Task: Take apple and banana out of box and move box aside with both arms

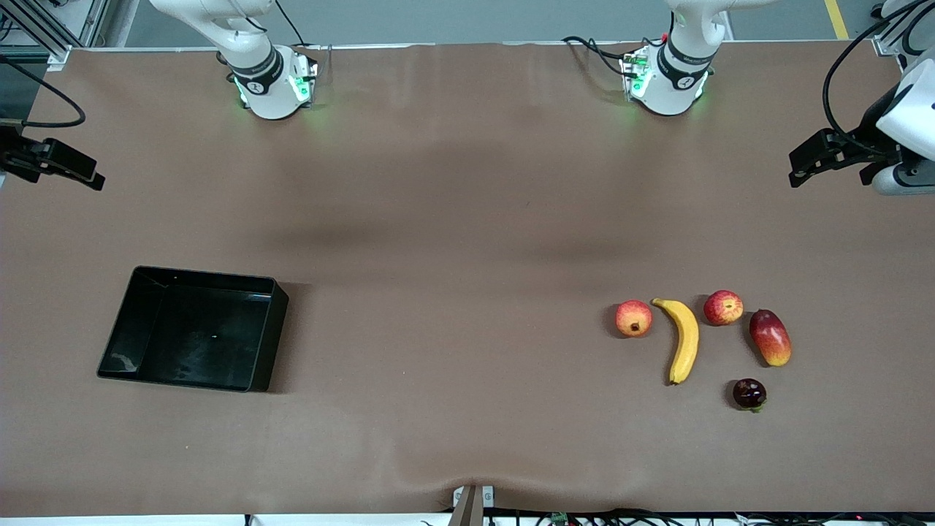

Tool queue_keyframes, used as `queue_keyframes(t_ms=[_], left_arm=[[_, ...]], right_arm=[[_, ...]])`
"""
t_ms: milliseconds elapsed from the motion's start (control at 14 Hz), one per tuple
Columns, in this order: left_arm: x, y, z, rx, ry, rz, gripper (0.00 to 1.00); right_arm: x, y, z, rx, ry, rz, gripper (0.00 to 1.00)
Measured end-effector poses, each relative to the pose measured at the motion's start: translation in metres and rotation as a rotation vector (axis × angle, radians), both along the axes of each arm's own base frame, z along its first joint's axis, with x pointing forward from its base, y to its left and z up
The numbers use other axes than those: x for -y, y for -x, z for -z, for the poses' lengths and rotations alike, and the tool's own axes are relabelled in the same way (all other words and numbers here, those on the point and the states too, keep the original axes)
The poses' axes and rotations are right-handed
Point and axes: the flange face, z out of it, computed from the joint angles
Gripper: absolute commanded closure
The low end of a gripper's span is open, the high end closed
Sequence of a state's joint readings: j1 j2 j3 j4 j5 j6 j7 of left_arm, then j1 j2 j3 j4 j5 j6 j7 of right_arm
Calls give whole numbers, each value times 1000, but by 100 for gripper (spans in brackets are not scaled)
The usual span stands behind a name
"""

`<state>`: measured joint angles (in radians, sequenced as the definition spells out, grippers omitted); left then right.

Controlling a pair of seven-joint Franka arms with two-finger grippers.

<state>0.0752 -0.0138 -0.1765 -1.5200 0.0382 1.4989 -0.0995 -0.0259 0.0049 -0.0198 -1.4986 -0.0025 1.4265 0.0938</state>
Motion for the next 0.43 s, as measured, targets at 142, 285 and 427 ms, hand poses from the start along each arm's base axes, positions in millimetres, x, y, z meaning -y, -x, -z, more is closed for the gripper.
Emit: queue_keyframes(t_ms=[142,285,427], left_arm=[[0,0,0,0,0,0,0],[0,0,0,1,0,0,0],[0,0,-1,1,0,0,0]], right_arm=[[-1,-1,1,1,0,-1,0],[-4,-2,1,5,0,-9,0],[-12,-2,2,3,0,-25,0]])
